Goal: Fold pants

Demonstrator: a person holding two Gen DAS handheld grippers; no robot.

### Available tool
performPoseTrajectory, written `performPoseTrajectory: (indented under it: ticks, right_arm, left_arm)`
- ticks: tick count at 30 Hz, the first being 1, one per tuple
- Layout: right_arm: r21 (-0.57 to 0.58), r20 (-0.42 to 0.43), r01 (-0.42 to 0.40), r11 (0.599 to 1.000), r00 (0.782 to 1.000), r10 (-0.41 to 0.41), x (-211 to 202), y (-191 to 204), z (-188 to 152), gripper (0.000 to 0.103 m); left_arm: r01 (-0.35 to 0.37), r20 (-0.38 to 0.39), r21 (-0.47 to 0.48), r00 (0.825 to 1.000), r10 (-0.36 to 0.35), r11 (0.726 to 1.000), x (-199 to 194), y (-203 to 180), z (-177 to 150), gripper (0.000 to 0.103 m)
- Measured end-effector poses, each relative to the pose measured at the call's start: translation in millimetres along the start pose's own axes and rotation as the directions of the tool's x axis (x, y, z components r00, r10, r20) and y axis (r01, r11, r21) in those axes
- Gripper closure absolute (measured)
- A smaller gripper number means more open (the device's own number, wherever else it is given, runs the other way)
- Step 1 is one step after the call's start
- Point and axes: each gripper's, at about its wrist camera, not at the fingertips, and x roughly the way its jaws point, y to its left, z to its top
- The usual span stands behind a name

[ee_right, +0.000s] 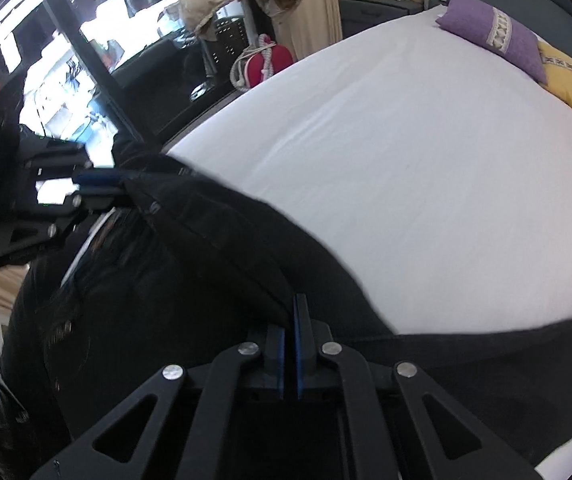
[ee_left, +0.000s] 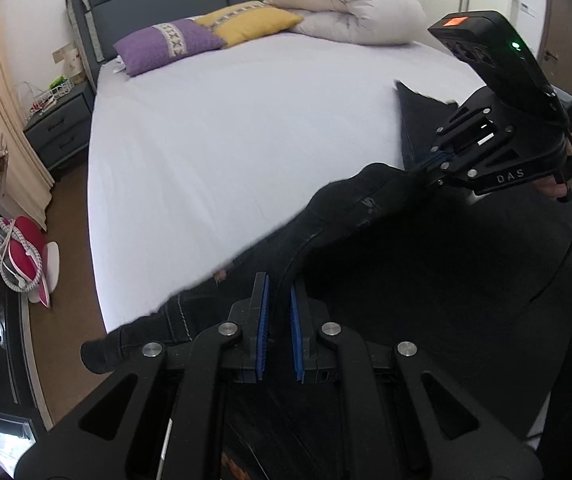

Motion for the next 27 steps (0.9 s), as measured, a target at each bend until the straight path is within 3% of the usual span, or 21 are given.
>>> performPoseTrajectory:
  ticks: [8,11,15,27]
  right_arm:
    - [-0.143,-0.04,0.126,0.982,0.99,-0.133,-18,70,-74,0.099]
    - [-0.161,-0.046,0.154,0.975,0.985,-0.163,-24,89,-100,0.099]
    - [-0.221,-0.058,0.219,0.95,0.97,-0.237,-25,108,-132,0.099]
    - [-0.287,-0.044,0.337,0.897,0.93,-0.364,-26,164,-180,0.099]
  left_arm:
    - [0.084,-0.072,0.13,0.995,-0.076,0.988,-30,-79,-82,0.094]
    - [0.093,-0.113,0.192,0.991,-0.073,0.977,-38,-113,-112,0.094]
    - [0.126,-0.145,0.193,0.985,-0.099,0.973,-46,-139,-140,0.094]
    - [0.23,-0.202,0.274,0.963,-0.178,0.934,-87,-183,-182,0.094]
